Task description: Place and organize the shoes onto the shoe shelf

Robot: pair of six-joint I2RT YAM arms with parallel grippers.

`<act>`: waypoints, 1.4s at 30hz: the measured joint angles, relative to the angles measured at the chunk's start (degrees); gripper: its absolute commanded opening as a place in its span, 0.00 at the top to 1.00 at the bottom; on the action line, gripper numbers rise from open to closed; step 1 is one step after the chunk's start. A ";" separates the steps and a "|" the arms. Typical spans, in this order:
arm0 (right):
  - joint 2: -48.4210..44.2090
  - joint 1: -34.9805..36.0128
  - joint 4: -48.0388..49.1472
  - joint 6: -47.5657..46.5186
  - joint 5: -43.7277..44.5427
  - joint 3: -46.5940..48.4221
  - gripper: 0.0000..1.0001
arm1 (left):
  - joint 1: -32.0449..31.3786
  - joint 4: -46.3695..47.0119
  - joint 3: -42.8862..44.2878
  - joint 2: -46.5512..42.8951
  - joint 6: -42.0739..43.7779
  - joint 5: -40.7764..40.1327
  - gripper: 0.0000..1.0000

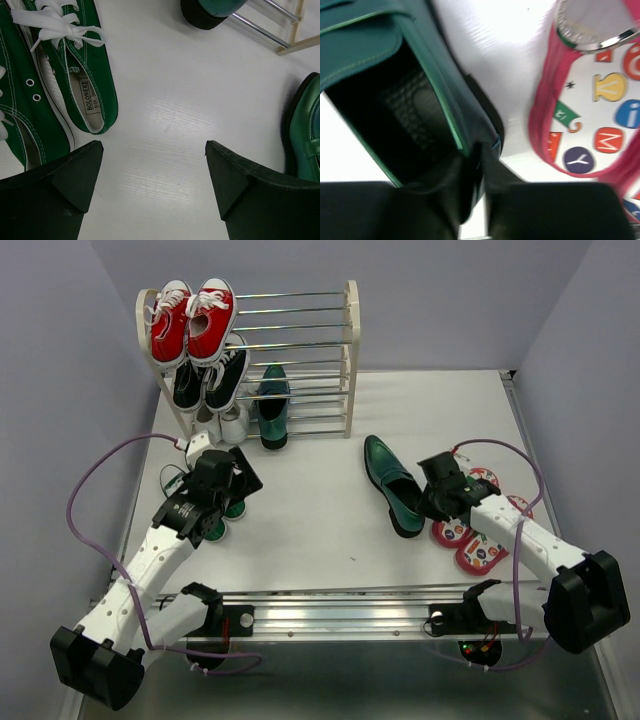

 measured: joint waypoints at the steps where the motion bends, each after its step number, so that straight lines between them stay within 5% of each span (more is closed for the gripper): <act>1: 0.02 -0.02 0.28 -0.15 -0.02 0.02 0.99 | 0.02 0.07 -0.13 0.00 0.02 -0.13 0.04; 12: 0.24 1.86 0.42 -9.18 -6.84 1.36 0.99 | 0.00 0.94 -1.64 0.00 0.09 -0.72 0.04; 21: 2.38 5.92 1.60 -5.57 -13.09 7.17 0.99 | 0.00 1.27 -1.64 0.04 0.15 -1.38 0.02; 42: 26.34 14.29 4.42 11.15 5.25 28.11 0.99 | 0.02 -0.81 -1.64 -0.20 -2.49 -4.94 0.01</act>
